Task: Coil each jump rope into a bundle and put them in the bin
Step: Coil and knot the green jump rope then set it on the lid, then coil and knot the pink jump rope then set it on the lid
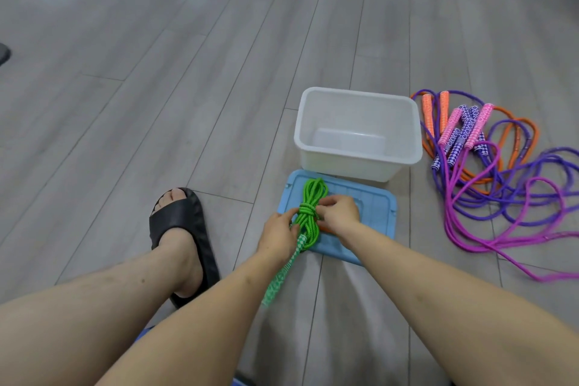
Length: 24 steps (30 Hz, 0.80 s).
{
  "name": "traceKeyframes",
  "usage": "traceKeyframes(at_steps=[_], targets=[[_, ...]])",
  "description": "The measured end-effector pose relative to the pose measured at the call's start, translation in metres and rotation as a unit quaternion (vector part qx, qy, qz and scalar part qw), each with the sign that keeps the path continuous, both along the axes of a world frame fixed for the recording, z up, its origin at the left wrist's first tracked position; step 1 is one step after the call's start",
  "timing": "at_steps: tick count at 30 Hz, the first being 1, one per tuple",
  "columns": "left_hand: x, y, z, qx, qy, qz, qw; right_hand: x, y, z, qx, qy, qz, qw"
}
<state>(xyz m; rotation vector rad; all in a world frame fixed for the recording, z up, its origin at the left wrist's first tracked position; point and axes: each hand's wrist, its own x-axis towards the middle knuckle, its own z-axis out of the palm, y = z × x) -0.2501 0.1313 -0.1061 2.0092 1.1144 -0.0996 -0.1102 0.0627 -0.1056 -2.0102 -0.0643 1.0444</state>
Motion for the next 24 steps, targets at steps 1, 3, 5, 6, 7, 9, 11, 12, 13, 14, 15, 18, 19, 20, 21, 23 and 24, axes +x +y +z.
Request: traceKeyframes(at_steps=[1, 3, 5, 6, 7, 9, 11, 12, 13, 14, 15, 18, 19, 20, 21, 23, 24], targets=[[0.000, 0.000, 0.000, -0.001, 0.004, 0.000, 1.000, 0.000, -0.003, -0.003, 0.009, 0.003, 0.017, 1.000], [-0.001, -0.001, 0.000, -0.002, 0.009, -0.003, 1.000, 0.005, -0.010, -0.016, 0.018, -0.019, 0.062, 0.998], [-0.001, -0.001, 0.004, -0.001, 0.014, -0.005, 1.000, 0.004, -0.015, -0.007, 0.024, -0.045, 0.099, 0.994], [0.000, -0.001, 0.007, -0.001, 0.018, -0.006, 1.000, 0.002, -0.018, 0.001, 0.031, -0.053, 0.114, 0.992], [0.001, -0.001, 0.010, 0.002, 0.021, -0.009, 1.000, 0.001, -0.022, 0.012, 0.039, -0.061, 0.126, 0.989], [0.004, -0.003, 0.018, 0.011, 0.025, -0.015, 1.000, 0.004, -0.032, 0.022, 0.047, -0.082, 0.145, 0.985], [0.011, -0.007, 0.031, 0.027, 0.016, -0.017, 0.999, 0.008, -0.046, 0.035, 0.049, -0.119, 0.156, 0.979], [0.015, -0.010, 0.039, 0.036, 0.009, -0.018, 0.999, 0.012, -0.053, 0.041, 0.047, -0.147, 0.155, 0.976], [0.021, -0.014, 0.047, 0.044, 0.002, -0.020, 0.999, 0.016, -0.062, 0.048, 0.047, -0.175, 0.152, 0.972], [0.029, -0.020, 0.056, 0.052, -0.007, -0.025, 0.998, 0.021, -0.073, 0.055, 0.049, -0.197, 0.147, 0.968], [0.039, -0.027, 0.065, 0.058, -0.021, -0.032, 0.998, 0.027, -0.085, 0.061, 0.052, -0.220, 0.143, 0.963], [0.075, -0.053, 0.088, 0.068, -0.071, -0.064, 0.993, 0.052, -0.124, 0.084, 0.031, -0.289, 0.136, 0.947], [0.089, -0.063, 0.094, 0.070, -0.083, -0.079, 0.991, 0.063, -0.137, 0.089, 0.023, -0.307, 0.127, 0.943], [0.104, -0.073, 0.099, 0.070, -0.090, -0.096, 0.989, 0.074, -0.150, 0.093, 0.015, -0.317, 0.112, 0.942], [0.119, -0.083, 0.102, 0.068, -0.093, -0.114, 0.987, 0.086, -0.162, 0.094, 0.009, -0.324, 0.090, 0.942], [0.148, -0.102, 0.104, 0.062, -0.096, -0.143, 0.983, 0.107, -0.184, 0.092, -0.004, -0.331, 0.046, 0.943], [0.162, -0.110, 0.103, 0.058, -0.095, -0.154, 0.982, 0.117, -0.193, 0.090, -0.012, -0.333, 0.033, 0.942]])
